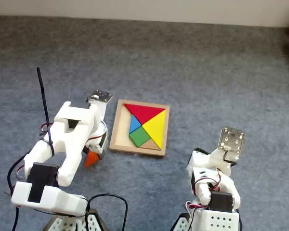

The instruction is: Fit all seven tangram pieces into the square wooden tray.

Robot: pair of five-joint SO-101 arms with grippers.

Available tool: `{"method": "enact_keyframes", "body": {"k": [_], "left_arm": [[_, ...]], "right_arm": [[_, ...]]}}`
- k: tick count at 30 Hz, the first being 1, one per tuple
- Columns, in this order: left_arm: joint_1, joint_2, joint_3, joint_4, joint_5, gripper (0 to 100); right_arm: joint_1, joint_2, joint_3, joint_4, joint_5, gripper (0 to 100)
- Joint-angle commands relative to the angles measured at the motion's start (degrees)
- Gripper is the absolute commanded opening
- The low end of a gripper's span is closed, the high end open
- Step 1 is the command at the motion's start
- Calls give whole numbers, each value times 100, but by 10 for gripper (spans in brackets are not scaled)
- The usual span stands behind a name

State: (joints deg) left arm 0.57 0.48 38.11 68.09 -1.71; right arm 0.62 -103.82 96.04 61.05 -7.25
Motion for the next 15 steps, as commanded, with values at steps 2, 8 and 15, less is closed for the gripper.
{"method": "enact_keyframes", "body": {"k": [2,8,15], "left_arm": [[-92,-312,-101,0,9,81],[-101,-1420,-101,229,9,159],[-145,-1763,-66,501,9,258]], "right_arm": [[92,-31,822,-207,53,5],[92,-31,822,-207,53,5],[92,-31,822,-207,53,5]]}}
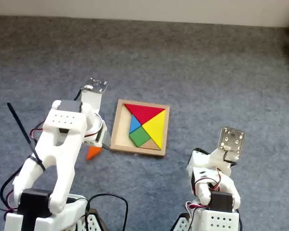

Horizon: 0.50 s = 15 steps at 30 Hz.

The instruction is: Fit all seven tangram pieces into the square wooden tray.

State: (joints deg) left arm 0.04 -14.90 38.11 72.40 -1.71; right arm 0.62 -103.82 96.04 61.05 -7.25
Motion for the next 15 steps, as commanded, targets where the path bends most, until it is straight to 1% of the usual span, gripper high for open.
{"method": "enact_keyframes", "body": {"k": [1,3,9,12,15], "left_arm": [[-92,-224,4,70,9,250],[-84,-145,127,18,9,241],[-66,400,418,-809,9,241],[-66,822,268,-976,9,241],[-66,1218,-13,-949,9,239]], "right_arm": [[92,-31,822,-207,53,5],[92,-31,822,-207,53,5],[92,-31,822,-207,53,5],[92,-31,822,-207,53,5],[92,-31,822,-207,53,5]]}}
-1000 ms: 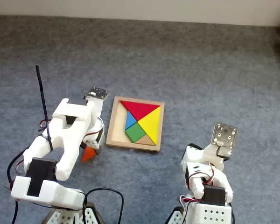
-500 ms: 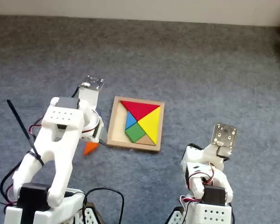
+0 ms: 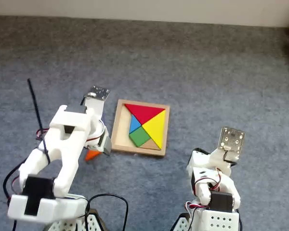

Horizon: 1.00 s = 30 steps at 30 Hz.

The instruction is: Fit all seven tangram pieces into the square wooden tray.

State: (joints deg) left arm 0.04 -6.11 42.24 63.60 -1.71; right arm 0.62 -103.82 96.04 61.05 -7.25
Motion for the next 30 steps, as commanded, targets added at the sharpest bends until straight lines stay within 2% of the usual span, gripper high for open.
{"method": "enact_keyframes", "body": {"k": [1,6,10,16,23,30], "left_arm": [[-66,444,-532,-70,9,233],[-66,505,-778,44,26,185],[-66,-101,-1007,545,44,182],[-48,-857,-778,835,44,182],[567,-848,-101,510,53,182],[391,-848,347,-114,53,183]], "right_arm": [[92,-31,822,-207,53,5],[92,-31,822,-207,53,5],[92,-31,822,-207,53,5],[92,-31,822,-207,53,5],[92,-31,822,-207,53,5],[92,-31,822,-207,53,5]]}}
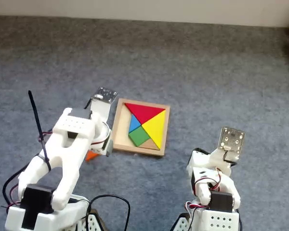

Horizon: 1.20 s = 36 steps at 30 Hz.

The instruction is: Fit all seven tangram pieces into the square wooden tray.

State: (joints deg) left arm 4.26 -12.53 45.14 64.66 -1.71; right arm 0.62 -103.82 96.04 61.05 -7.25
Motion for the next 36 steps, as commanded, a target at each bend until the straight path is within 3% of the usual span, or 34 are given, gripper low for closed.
{"method": "enact_keyframes", "body": {"k": [1,7,16,22,29,36], "left_arm": [[-119,-198,40,-229,53,184],[-523,171,75,-431,44,273],[-611,1710,-1305,229,44,238],[-945,1622,-1859,677,44,238],[-426,637,-1666,1266,53,238],[189,479,-796,440,466,242]], "right_arm": [[92,-31,822,-207,53,5],[92,-22,822,-207,53,5],[92,-13,822,-207,44,5],[92,-13,822,-207,44,5],[92,-13,822,-207,44,5],[92,-22,822,-207,44,5]]}}
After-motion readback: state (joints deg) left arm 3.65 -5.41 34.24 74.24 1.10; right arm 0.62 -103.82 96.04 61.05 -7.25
